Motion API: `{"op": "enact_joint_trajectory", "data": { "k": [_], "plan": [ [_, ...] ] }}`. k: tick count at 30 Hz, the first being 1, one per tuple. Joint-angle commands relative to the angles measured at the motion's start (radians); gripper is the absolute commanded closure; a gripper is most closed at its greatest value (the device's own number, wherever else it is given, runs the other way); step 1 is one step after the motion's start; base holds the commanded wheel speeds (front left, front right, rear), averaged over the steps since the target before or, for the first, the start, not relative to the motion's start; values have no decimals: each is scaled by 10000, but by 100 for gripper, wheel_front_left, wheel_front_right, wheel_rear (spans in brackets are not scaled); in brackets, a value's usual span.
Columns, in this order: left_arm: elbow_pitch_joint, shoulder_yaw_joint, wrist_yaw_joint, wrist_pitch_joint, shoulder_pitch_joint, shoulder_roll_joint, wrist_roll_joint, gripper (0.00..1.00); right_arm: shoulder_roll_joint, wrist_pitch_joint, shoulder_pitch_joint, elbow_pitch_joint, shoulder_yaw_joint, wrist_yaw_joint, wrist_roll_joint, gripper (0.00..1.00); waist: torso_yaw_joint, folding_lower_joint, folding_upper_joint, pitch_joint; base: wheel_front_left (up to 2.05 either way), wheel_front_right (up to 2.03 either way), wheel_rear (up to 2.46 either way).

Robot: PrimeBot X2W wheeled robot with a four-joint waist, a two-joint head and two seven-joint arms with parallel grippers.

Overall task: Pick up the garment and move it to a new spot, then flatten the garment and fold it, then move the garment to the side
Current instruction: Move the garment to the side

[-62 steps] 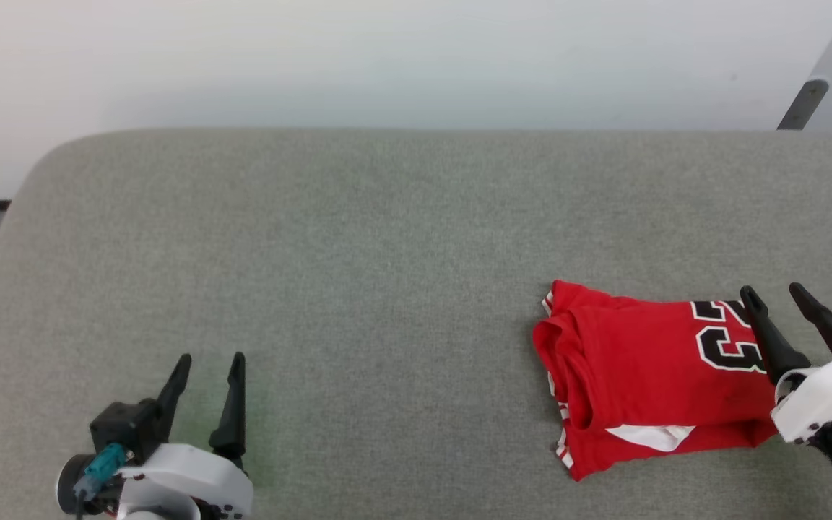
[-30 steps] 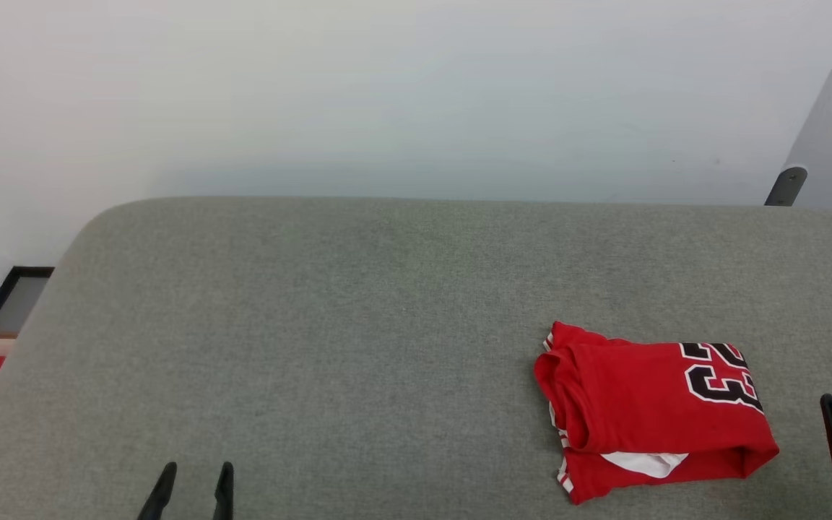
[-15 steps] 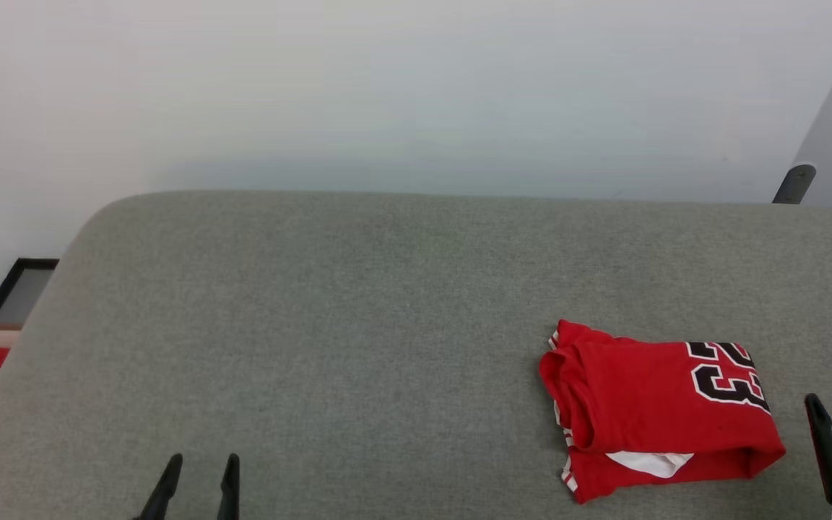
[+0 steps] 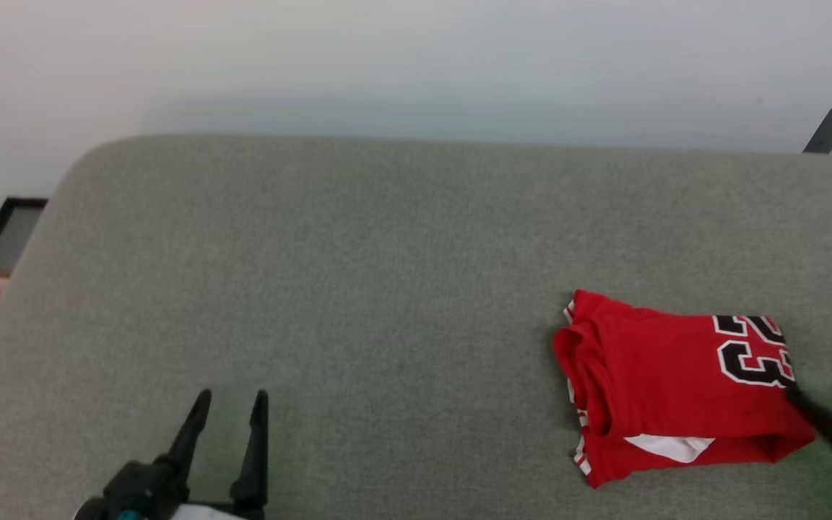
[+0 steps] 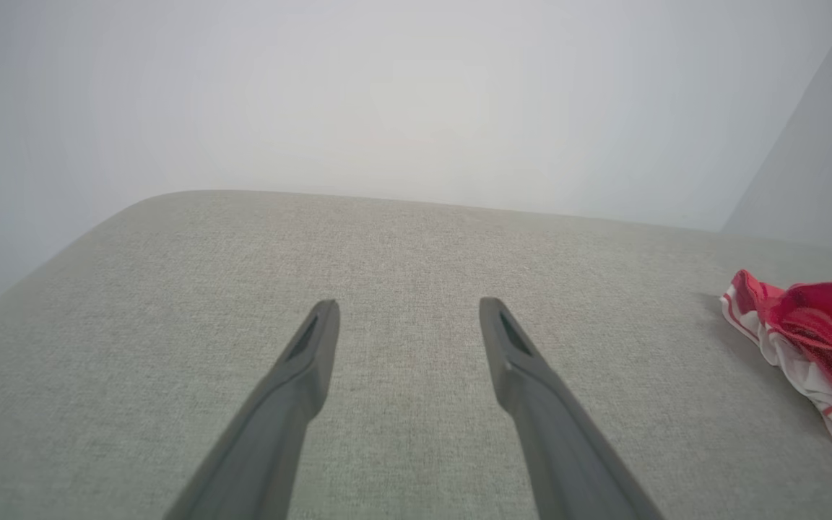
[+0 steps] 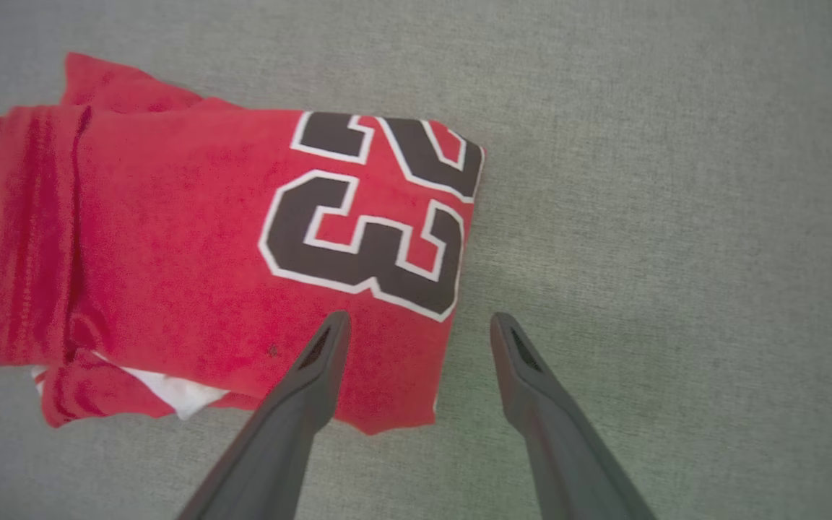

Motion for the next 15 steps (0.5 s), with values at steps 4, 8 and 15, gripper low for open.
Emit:
{"op": "enact_joint_trajectory", "data": {
  "k": [4,8,15],
  "plan": [
    [254,-151,-77,-54,-645,-51,23,0,-346,1780,-677,307,-253,-10,348,0,238,0,-1,860,0,0,0],
    [378,-268,-143,-42,-1118,-124,1,0,-328,2681,-1035,483,-308,-10,345,0,352,0,-1,1336,0,0,0],
    [637,-498,-197,-40,-1772,-211,122,0,322,2627,-1410,1149,94,-10,125,0,375,0,-1,1928,0,0,0]
  ]
}}
